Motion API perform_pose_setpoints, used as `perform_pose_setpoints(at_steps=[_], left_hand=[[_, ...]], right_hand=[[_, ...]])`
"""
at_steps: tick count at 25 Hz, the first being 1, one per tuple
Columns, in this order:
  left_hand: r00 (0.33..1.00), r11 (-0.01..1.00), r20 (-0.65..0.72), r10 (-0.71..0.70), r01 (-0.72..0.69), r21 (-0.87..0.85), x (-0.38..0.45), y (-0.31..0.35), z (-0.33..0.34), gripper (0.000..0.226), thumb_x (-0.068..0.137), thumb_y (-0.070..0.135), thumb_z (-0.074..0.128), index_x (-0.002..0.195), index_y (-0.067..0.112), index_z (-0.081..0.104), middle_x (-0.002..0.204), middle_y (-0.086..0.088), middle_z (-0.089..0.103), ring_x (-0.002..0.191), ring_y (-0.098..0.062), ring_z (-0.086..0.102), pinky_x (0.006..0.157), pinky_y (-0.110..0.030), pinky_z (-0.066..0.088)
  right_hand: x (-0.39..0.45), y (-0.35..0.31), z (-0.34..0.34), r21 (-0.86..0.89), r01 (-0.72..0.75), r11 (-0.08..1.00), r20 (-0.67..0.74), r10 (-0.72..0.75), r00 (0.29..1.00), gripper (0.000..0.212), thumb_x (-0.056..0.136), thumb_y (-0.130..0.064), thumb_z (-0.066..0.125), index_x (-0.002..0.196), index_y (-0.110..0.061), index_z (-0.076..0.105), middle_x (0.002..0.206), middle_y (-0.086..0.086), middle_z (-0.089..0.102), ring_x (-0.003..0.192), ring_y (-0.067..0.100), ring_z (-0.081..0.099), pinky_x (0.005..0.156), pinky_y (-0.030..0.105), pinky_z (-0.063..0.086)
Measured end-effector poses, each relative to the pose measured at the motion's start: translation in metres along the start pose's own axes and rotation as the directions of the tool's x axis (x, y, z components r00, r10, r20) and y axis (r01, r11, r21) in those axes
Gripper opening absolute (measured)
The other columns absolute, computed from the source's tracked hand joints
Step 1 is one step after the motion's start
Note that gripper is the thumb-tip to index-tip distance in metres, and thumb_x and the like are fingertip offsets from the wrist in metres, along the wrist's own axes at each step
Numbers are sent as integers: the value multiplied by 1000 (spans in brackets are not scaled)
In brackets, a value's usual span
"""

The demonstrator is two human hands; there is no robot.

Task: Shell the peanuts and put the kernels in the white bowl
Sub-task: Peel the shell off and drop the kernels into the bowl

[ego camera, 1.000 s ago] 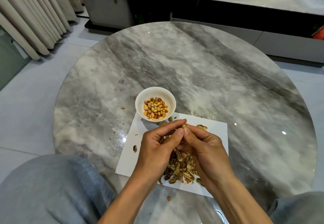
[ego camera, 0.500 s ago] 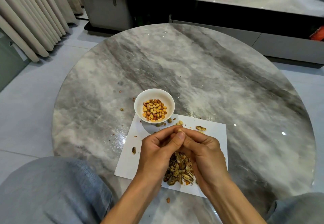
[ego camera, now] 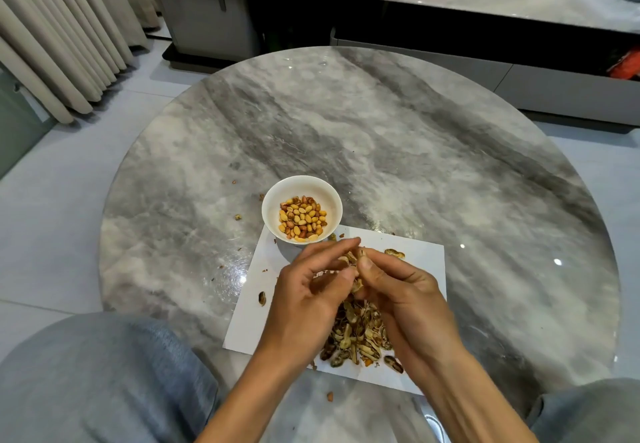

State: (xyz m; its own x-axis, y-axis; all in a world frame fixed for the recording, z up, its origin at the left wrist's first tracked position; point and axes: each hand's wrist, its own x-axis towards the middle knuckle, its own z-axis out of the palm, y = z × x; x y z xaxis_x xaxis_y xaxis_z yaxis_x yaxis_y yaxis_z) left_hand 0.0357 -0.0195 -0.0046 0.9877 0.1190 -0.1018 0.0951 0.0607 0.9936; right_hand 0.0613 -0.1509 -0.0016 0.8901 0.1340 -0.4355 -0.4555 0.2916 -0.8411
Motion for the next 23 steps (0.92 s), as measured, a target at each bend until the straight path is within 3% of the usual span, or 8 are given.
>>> perform_pose_setpoints(at_steps=[3, 7, 15, 23], left_hand=[[990, 966, 25, 141, -143, 216, 2, -2, -5, 37, 84, -1, 74, 112, 24, 76, 106, 12, 69, 94, -8, 71, 82, -20, 56], [979, 929, 22, 201, -197, 314, 4, -2, -11, 34, 80, 3, 79, 106, 25, 78, 98, 14, 74, 89, -4, 72, 78, -25, 60], [974, 967, -21, 226, -222, 123, 6, 1, -9, 28, 73, 2, 83, 96, 17, 79, 85, 8, 75, 78, -11, 75, 71, -24, 60], [980, 983, 82, 182, -183, 4, 8, 4, -12, 32, 74, -8, 78, 101, 10, 77, 90, -4, 73, 82, -11, 73, 73, -20, 58]], right_hand=[[1, -7, -7, -82, 13, 997, 50, -9, 999, 25, 76, -11, 75, 100, -4, 79, 96, 17, 76, 91, 28, 72, 82, 34, 56], [1, -17, -11, -283, 107, 953, 105, -80, 991, 15, 77, -2, 77, 91, -4, 80, 86, 14, 77, 84, 28, 74, 76, 28, 59], [-1, -20, -12, -203, 158, 966, 129, -133, 983, 23, 69, -8, 76, 90, 2, 78, 86, 17, 75, 82, 29, 73, 72, 28, 58], [-2, -26, -13, -194, 117, 974, 162, -85, 983, 19, 72, -11, 74, 87, -1, 79, 86, 17, 76, 76, 25, 73, 67, 24, 57]])
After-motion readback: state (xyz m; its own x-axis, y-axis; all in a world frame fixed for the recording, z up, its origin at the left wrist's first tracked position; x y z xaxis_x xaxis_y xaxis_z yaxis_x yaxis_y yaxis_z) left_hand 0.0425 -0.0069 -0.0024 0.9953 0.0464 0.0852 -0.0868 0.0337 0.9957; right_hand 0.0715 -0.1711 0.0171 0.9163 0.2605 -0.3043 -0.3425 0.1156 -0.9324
